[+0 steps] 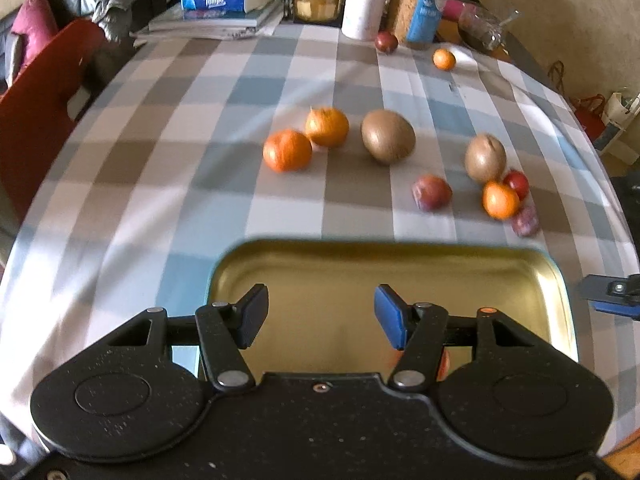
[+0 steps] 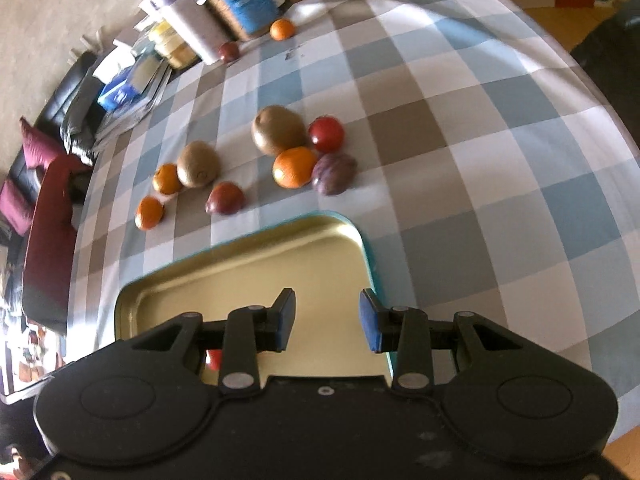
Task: Organize fruits
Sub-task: 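Move both tools to the fruit group beyond the tray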
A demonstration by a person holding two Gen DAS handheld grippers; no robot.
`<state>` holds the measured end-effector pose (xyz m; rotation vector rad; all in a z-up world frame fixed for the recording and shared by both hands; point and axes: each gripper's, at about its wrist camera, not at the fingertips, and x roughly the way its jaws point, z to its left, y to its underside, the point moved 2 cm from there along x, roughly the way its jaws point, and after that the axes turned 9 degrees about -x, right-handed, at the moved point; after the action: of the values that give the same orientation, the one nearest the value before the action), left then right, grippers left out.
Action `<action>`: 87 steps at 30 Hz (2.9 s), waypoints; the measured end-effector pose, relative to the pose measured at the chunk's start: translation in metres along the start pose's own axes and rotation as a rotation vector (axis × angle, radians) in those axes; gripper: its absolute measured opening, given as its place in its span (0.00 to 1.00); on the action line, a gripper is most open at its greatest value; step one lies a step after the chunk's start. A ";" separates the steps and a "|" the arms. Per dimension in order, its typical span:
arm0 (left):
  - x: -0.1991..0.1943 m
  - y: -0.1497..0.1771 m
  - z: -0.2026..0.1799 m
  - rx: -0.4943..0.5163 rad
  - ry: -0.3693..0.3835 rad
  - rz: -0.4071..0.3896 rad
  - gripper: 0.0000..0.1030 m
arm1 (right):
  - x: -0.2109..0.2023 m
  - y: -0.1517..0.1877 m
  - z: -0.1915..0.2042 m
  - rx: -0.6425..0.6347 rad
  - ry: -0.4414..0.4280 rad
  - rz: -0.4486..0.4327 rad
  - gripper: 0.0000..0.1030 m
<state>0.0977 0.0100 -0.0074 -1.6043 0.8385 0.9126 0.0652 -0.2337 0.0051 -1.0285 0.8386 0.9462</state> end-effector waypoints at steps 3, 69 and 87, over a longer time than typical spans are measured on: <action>0.007 -0.018 0.000 0.004 -0.009 -0.007 0.61 | -0.001 -0.012 -0.004 0.006 0.006 -0.032 0.38; 0.072 -0.091 -0.099 0.035 0.026 0.005 0.61 | 0.081 -0.077 -0.002 -0.243 0.104 -0.164 0.38; 0.062 -0.081 -0.093 -0.015 -0.012 -0.036 0.61 | 0.080 -0.046 0.020 -0.571 0.235 -0.341 0.38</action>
<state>0.2102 -0.0698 -0.0123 -1.6207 0.7938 0.9044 0.1392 -0.2063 -0.0468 -1.7427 0.5589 0.7923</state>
